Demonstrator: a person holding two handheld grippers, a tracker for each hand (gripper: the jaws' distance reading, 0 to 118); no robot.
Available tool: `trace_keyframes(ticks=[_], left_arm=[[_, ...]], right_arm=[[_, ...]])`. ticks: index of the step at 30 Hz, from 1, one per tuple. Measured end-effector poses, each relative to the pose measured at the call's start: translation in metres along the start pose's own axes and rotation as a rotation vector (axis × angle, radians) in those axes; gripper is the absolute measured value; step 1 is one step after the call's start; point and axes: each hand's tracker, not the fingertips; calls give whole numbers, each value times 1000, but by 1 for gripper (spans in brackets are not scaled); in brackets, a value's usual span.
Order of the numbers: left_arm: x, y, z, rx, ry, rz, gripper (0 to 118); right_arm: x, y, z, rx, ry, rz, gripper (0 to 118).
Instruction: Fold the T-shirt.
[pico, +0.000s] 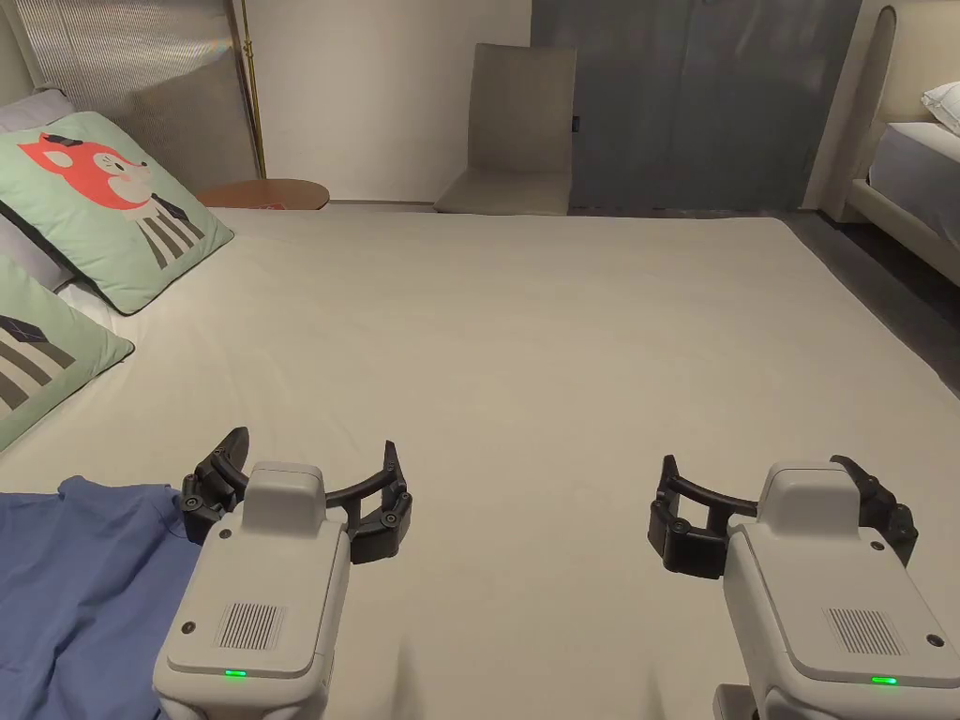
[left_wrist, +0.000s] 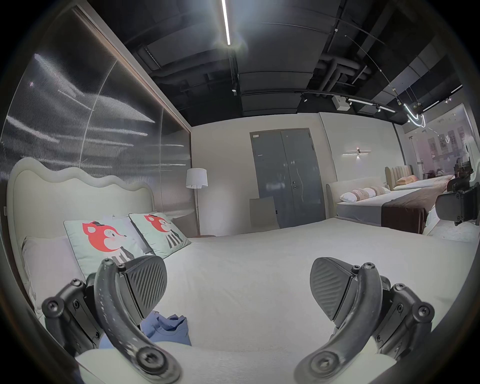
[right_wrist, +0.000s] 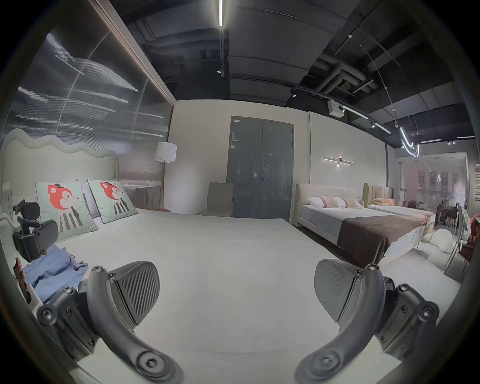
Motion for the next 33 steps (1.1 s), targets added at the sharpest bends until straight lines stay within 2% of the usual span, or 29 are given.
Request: trace_keyframes(ticks=[28, 29, 30, 31, 32, 33], left_arm=[[-2, 3, 0, 4, -2, 12, 108], [-2, 3, 0, 4, 2, 13, 106], [-1, 3, 0, 8, 8, 15, 97], [-1, 4, 1, 13, 9, 20, 84], [-2, 5, 2, 17, 5, 32, 66], [-2, 6, 2, 18, -5, 45, 35]], right_arm=[[-1, 5, 3, 2, -2, 1, 118], [-1, 5, 3, 1, -3, 1, 118], [-1, 4, 2, -1, -8, 3, 114], [-1, 4, 2, -1, -10, 3, 103], [-1, 3, 3, 3, -12, -1, 84], [-1, 4, 4, 7, -11, -4, 50]])
